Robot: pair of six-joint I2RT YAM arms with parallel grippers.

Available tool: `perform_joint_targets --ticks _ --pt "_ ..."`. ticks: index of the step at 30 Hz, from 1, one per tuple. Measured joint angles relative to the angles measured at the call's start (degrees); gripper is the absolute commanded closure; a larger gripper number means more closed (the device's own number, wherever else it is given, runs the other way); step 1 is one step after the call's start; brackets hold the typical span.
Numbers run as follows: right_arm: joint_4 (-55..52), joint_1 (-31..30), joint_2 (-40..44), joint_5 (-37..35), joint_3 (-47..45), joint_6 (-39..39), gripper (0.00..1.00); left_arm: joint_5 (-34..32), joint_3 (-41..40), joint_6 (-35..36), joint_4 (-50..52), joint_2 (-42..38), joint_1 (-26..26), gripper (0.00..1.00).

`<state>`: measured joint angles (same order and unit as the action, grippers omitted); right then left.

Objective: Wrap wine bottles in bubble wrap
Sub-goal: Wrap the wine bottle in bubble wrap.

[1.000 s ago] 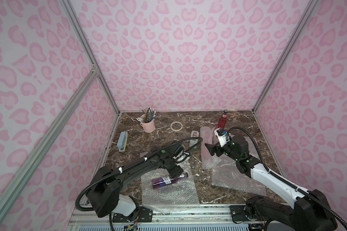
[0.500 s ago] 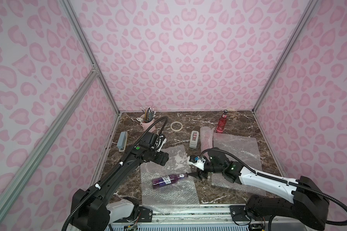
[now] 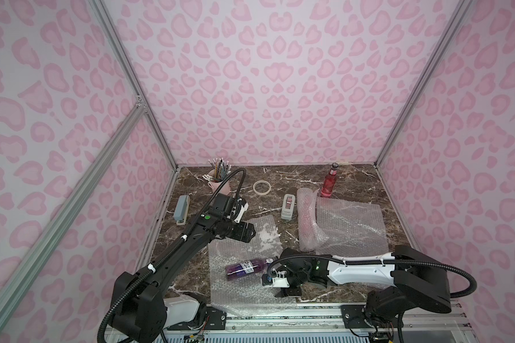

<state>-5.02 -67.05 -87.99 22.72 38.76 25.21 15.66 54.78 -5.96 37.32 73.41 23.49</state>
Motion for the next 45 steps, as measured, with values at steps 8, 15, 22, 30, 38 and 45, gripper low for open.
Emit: perform_joint_targets --ticks 8,15,22,30,38,45 --pt "0.9 -1.6 -5.9 -1.3 3.1 1.1 0.59 1.1 0.0 0.0 -0.3 1.0 0.0 0.1" --pt "1.6 -1.7 -7.5 -2.2 4.9 1.4 0.93 1.3 0.0 0.0 -0.2 1.2 0.0 0.1" --pt "-1.9 0.9 -5.0 -1.8 7.0 1.3 1.0 1.2 0.4 0.2 0.2 1.5 0.0 0.1" --pt "-3.0 6.2 -3.6 3.1 10.3 -0.2 1.0 0.3 3.1 1.1 2.1 -0.3 0.0 0.1" --pt "-3.3 11.7 -7.2 8.2 14.8 -2.0 0.97 -0.9 6.0 1.6 7.0 -2.3 0.0 0.1" --pt "-5.1 15.1 -12.8 12.4 19.4 -3.4 0.84 -2.2 9.4 1.5 13.0 -4.2 0.0 0.11"
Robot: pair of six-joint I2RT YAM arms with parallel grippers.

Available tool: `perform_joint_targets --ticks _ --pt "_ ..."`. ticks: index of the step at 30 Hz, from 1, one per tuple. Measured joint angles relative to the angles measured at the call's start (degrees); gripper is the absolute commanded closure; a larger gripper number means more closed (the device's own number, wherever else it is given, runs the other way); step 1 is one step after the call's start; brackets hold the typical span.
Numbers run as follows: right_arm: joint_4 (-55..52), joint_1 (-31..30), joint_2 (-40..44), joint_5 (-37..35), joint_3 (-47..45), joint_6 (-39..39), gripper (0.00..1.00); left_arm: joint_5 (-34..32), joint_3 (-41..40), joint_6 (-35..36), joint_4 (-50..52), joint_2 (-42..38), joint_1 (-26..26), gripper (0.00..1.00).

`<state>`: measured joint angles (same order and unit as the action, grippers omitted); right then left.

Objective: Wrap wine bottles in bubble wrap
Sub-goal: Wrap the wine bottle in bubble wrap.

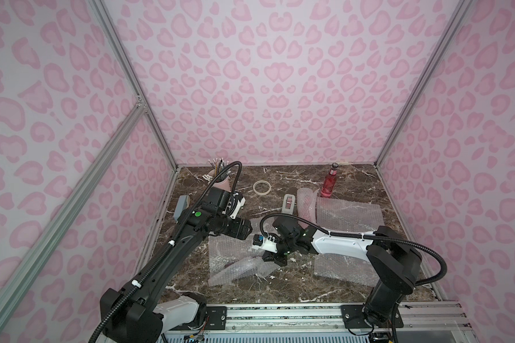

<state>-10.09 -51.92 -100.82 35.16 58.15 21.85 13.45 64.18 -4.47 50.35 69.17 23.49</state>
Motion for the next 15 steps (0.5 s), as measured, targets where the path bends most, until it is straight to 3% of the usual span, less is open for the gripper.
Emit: perform_joint_targets --ticks 5,10,15 --pt "-0.8 2.0 -2.3 2.8 1.4 -1.3 0.76 0.0 2.3 -1.8 6.2 -1.1 0.0 0.17" --pt "-0.5 4.1 -4.3 5.7 2.0 -3.3 0.7 0.0 3.0 -5.7 14.4 -2.0 0.0 0.3" --pt "-0.5 4.7 -5.9 7.8 2.6 -4.5 0.67 2.2 -0.8 -11.4 18.2 -5.7 0.0 0.38"
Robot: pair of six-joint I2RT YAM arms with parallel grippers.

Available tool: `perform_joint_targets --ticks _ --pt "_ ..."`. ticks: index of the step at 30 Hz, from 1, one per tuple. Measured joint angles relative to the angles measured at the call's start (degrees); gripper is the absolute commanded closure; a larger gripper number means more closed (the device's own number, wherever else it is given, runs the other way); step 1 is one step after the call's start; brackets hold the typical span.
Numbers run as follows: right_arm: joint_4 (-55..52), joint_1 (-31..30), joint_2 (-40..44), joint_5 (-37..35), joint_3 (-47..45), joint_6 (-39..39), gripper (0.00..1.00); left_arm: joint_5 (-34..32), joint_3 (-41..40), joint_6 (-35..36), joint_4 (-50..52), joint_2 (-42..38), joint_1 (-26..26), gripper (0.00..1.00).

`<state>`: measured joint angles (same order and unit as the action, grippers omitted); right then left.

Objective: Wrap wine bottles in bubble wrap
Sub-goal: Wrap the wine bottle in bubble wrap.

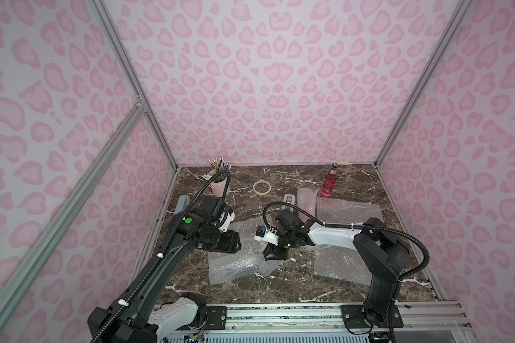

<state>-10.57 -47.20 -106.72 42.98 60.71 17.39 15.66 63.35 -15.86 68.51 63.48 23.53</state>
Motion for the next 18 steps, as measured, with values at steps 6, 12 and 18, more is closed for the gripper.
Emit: perform_joint_targets --ticks 6,12,18 --pt "0.0 0.3 -0.8 0.7 0.3 -0.5 0.64 3.2 -5.7 -4.8 -0.4 -0.8 0.8 0.42" --pt "-0.3 0.8 -0.9 0.6 0.6 -0.7 0.63 3.8 -9.0 -5.0 -4.6 4.0 1.6 0.42" --pt "-0.5 1.0 -0.9 0.4 0.9 -1.2 0.62 4.9 -9.5 -4.4 -8.5 7.8 2.9 0.61"
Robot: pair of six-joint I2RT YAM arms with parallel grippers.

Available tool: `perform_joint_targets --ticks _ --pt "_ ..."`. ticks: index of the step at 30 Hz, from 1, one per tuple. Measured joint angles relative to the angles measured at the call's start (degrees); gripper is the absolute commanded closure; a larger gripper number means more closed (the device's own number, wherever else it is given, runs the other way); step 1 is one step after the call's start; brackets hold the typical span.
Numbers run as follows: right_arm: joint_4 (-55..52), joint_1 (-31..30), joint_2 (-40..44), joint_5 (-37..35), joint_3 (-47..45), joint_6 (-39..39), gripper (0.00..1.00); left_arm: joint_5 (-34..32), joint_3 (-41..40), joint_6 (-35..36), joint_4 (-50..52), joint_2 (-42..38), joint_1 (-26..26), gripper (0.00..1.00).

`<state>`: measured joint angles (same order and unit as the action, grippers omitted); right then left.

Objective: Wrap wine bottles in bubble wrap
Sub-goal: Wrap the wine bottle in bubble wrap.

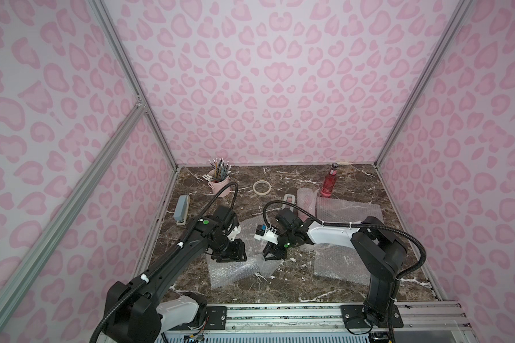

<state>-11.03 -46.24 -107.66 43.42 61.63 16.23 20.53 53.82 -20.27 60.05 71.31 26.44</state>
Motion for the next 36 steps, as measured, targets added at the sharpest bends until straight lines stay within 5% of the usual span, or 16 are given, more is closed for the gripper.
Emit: perform_joint_targets --ticks 3,7,13,28,36 --pt "-0.1 0.1 0.0 -0.2 0.0 -0.1 0.62 -0.4 0.4 0.0 -0.9 1.4 0.2 0.81" --pt "-0.5 0.2 0.7 -1.0 -0.2 -0.1 0.61 -2.6 1.9 0.0 -1.2 3.0 0.2 0.92" --pt "-1.2 0.4 2.5 -2.5 -0.3 -0.2 0.46 -4.9 3.3 0.0 -0.8 4.0 0.1 0.93" --pt "0.0 4.5 25.1 -15.1 -8.3 -0.5 0.33 -12.2 4.4 0.5 -2.6 14.6 -0.2 0.86" --pt "10.4 -1.6 38.8 -16.7 -21.1 4.0 0.17 -14.5 5.0 0.5 -3.4 18.1 -0.2 0.8"
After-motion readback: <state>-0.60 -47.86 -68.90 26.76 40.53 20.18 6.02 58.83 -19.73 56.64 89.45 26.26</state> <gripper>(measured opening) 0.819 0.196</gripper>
